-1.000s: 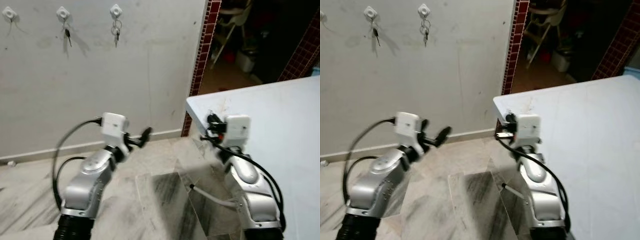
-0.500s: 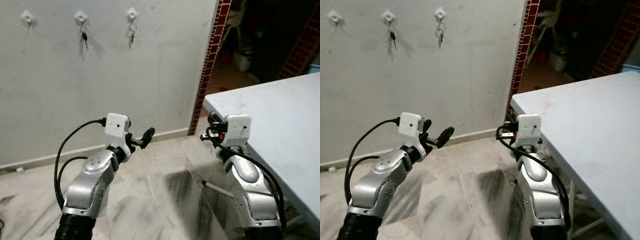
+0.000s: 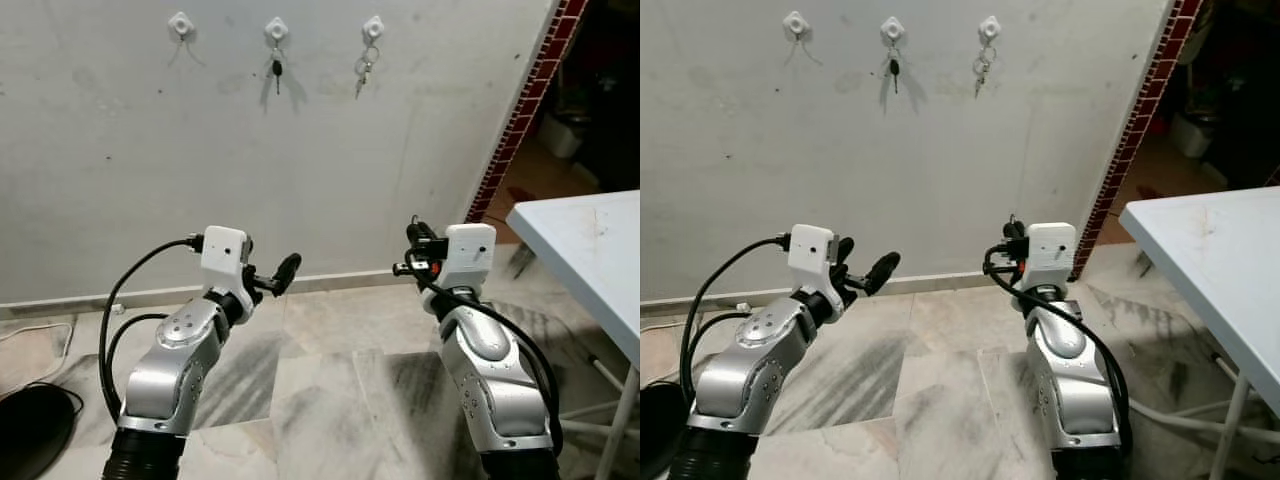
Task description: Hang keys on a hook
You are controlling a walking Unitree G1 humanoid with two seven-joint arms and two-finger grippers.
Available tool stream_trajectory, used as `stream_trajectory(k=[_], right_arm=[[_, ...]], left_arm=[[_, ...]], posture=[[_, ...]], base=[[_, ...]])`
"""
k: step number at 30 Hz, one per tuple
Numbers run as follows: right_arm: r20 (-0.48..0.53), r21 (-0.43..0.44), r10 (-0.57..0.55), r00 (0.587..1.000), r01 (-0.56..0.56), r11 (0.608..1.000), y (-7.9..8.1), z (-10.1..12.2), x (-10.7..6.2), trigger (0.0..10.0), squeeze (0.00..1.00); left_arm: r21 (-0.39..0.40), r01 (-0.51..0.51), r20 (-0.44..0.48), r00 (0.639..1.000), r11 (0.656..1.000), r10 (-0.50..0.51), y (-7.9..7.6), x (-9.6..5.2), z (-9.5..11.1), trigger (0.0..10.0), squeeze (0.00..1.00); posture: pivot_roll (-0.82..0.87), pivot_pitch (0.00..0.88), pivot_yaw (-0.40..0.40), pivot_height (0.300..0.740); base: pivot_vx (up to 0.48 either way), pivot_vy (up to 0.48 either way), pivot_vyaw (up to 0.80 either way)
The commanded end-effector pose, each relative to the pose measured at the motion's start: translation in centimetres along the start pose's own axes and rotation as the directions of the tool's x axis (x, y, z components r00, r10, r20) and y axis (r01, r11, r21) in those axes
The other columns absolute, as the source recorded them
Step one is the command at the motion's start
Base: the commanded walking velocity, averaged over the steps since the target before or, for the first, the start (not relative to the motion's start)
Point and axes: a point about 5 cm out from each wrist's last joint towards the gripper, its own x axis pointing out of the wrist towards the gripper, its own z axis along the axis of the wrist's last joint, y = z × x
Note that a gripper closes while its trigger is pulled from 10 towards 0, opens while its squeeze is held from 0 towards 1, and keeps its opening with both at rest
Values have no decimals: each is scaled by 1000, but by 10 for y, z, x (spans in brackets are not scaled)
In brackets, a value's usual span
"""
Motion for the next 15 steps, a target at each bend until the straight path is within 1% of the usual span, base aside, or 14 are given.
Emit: stream_trajectory(k=[1,3,5,15], right_arm=[[3,-9,-15,1000,15,1000,-4,2,1,10000,0],[2,-10,-13,1000,13,1000,-3,2,1,10000,0],[2,-10,-9,1000,9,1000,-2,1,1,10000,0],[1,-14,0,1000,0,1000,-2,2,2,10000,0]], left_arm=[[5,27,12,1000,1000,-27,-4,3,5,10000,0],[4,29,14,999,1000,-29,-4,3,5,10000,0],[3,28,16,999,1000,-28,-3,2,5,10000,0],[-5,24,15,1000,1000,-24,-3,1,3,10000,0]], posture=[[140,0,-26,740],[143,0,-27,740],[143,0,-27,740],[144,0,-34,740]], base=[[0,0,0],[0,0,0],[244,0,0],[320,0,0]])
